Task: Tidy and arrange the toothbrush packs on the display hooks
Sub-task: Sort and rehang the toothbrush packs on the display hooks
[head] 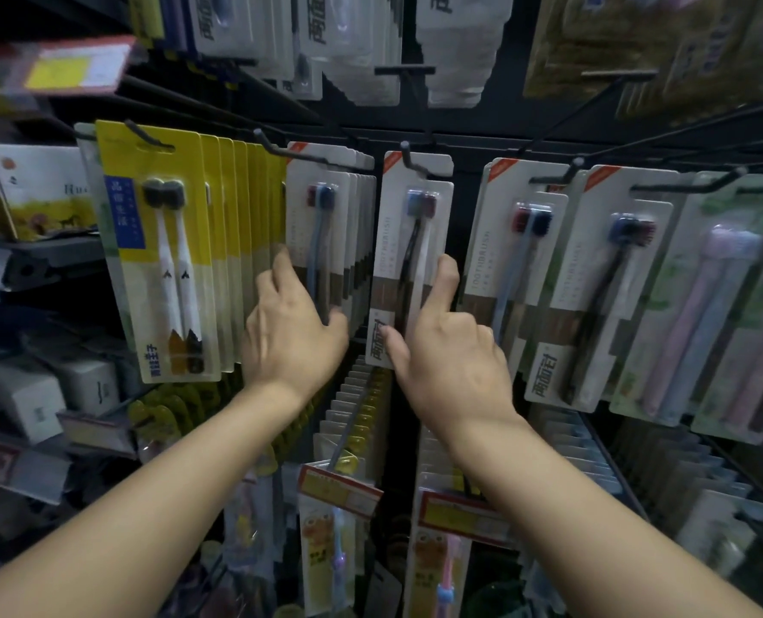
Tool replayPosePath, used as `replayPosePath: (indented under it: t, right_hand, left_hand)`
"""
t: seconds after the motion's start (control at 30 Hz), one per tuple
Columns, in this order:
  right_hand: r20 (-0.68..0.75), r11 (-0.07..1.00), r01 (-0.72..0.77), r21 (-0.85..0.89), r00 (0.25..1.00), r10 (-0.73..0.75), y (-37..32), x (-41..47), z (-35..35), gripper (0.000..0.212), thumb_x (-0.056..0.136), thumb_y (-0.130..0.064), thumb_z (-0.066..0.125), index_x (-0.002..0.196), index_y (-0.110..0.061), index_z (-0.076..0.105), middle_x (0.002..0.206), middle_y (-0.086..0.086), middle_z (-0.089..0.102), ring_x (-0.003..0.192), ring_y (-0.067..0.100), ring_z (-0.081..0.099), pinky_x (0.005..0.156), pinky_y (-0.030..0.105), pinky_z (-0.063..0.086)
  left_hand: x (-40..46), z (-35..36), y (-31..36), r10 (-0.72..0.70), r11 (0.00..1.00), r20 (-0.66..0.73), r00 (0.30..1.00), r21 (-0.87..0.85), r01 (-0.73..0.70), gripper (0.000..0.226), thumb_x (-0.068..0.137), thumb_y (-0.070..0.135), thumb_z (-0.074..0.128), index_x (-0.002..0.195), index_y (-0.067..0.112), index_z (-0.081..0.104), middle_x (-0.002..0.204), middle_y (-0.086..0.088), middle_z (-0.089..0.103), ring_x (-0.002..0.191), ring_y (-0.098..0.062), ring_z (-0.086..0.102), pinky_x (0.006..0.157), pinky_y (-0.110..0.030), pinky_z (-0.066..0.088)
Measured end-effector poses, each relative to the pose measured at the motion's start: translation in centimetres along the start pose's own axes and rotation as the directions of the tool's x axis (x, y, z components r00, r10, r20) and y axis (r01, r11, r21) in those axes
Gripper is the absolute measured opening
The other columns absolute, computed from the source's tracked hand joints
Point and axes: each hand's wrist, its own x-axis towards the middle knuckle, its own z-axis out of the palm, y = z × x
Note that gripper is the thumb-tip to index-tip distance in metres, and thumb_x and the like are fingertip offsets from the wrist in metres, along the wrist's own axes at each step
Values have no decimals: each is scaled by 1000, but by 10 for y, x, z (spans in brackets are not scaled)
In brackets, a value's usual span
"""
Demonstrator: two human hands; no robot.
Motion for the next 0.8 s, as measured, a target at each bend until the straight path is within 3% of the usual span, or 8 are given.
replayPosePath:
  t: [0.2,0.3,0.4,0.5,0.63,0.8]
  right_hand:
    - [53,999,-44,-10,998,44,6,-15,-17,86,103,-58,46,160,-19,-5,102,8,70,96,33,69,68,37,40]
    - [58,996,-86,4,995,85,16,-25,-28,77,103,-57,46,158,-22,4,90,5,65,92,33,69,68,37,41]
    - [-41,996,-64,-56,997,62,30,-37,-34,64,102,-56,48,151,-20,26,81,2,64,83,34,71,61,37,42]
    - [-118,994,-64,-93,992,52,44,-47,-39,51,101,-54,50,136,-17,45,85,5,71,76,36,71,55,36,43]
    - [-127,992,-90,-88,989,78,61,-51,-46,39,101,-51,49,122,-19,53,102,5,69,83,37,70,62,39,52]
    - [-236,987,-156,29,959,158,87,-50,-45,34,96,-40,62,120,-15,59,114,8,58,87,37,67,63,36,47]
  left_hand:
    - [-12,-7,0,-47,999,40,998,-12,48,100,91,24,76,167,13,12,163,-17,33,140,-40,49,111,-50,44]
    - [-23,-13,2,-48,999,39,998,15,48,93,91,23,75,165,13,20,158,-15,35,132,-39,53,96,-48,52]
    - [-35,-19,10,-34,999,-1,999,35,34,81,87,24,77,155,15,35,145,-14,42,120,-36,57,83,-44,55]
    - [-48,-24,24,37,999,-25,999,10,-37,68,87,25,76,146,17,42,138,-10,46,120,-31,54,90,-43,54]
    - [-61,-23,50,108,993,-14,994,-46,-109,58,87,26,71,139,19,47,132,-5,48,123,-25,51,104,-45,48]
    - [-72,-10,77,149,985,9,989,-83,-148,48,86,27,70,131,21,52,123,-1,53,117,-23,54,100,-47,51]
